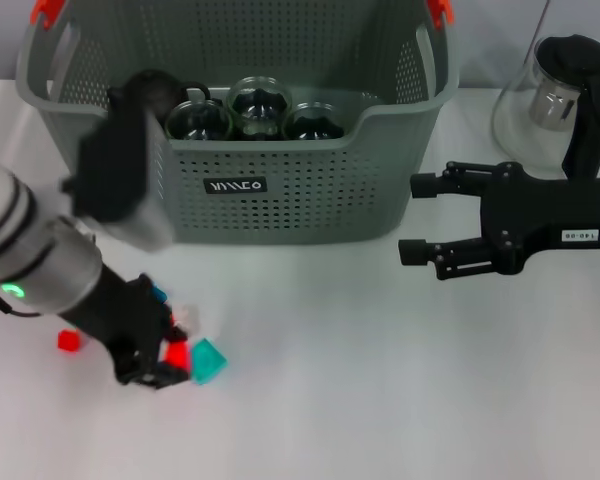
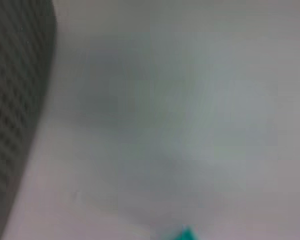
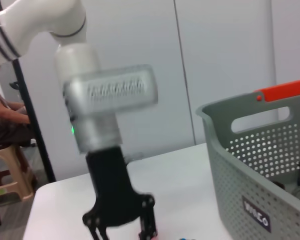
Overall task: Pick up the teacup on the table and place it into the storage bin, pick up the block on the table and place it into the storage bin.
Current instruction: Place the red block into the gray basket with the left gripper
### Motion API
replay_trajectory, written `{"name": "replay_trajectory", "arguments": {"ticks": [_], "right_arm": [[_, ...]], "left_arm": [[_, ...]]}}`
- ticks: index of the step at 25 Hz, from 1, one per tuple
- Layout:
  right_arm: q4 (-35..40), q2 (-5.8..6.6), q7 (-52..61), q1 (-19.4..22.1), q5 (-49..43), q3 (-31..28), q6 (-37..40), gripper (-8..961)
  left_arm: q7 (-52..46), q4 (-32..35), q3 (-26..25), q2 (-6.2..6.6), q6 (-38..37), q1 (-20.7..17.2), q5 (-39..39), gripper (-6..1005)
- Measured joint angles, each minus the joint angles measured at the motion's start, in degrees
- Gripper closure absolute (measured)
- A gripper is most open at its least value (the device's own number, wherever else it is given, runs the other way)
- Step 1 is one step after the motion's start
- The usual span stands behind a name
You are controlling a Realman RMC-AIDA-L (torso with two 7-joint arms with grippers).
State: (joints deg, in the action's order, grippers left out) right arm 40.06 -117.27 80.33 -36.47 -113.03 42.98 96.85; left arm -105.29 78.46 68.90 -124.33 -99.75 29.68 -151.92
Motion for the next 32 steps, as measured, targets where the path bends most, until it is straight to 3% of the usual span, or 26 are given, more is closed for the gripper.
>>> {"name": "replay_trajectory", "arguments": {"ticks": [2, 7, 11, 17, 21, 23, 26, 32], "right_arm": [[0.23, 0.15, 0.0, 0.26, -0.07, 0.0, 0.84, 9], [-0.24, 1.17, -0.86, 0.73, -1.28, 0.61, 2.85, 8], [-0.53, 1.46, -2.71, 1.01, -3.57, 0.66, 5.8, 8], [-0.53, 1.48, -2.64, 0.65, -7.57, 0.71, 6.86, 8], [-0.48, 1.44, -2.51, 0.45, -8.14, 0.82, 6.99, 8], [-0.34, 1.39, -2.44, 0.37, -8.15, 0.9, 7.07, 8], [-0.24, 1.34, -2.34, 0.25, -8.17, 0.94, 7.2, 9], [-0.2, 1.32, -2.28, 0.09, -8.18, 0.97, 7.08, 9]], "left_arm": [[0.35, 0.94, -7.06, 0.14, -3.66, 0.25, 6.65, 560], [0.45, 1.9, -15.04, 0.14, -7.46, 0.05, 17.43, 548], [-0.05, 1.16, -19.25, 0.08, -6.36, -0.01, 26.27, 539], [-3.14, -4.61, -19.86, 0.39, 7.61, 3.22, 29.69, 525], [-5.91, -10.08, -20.48, 1.97, 17.67, 7.44, 29.49, 516], [-7.44, -13.05, -20.42, 3.42, 22.58, 10.1, 29.27, 511], [-8.78, -15.3, -20.3, 4.64, 26.08, 12.12, 29.0, 504], [-11.54, -16.91, -20.3, 5.63, 31.58, 12.93, 28.63, 490]]}}
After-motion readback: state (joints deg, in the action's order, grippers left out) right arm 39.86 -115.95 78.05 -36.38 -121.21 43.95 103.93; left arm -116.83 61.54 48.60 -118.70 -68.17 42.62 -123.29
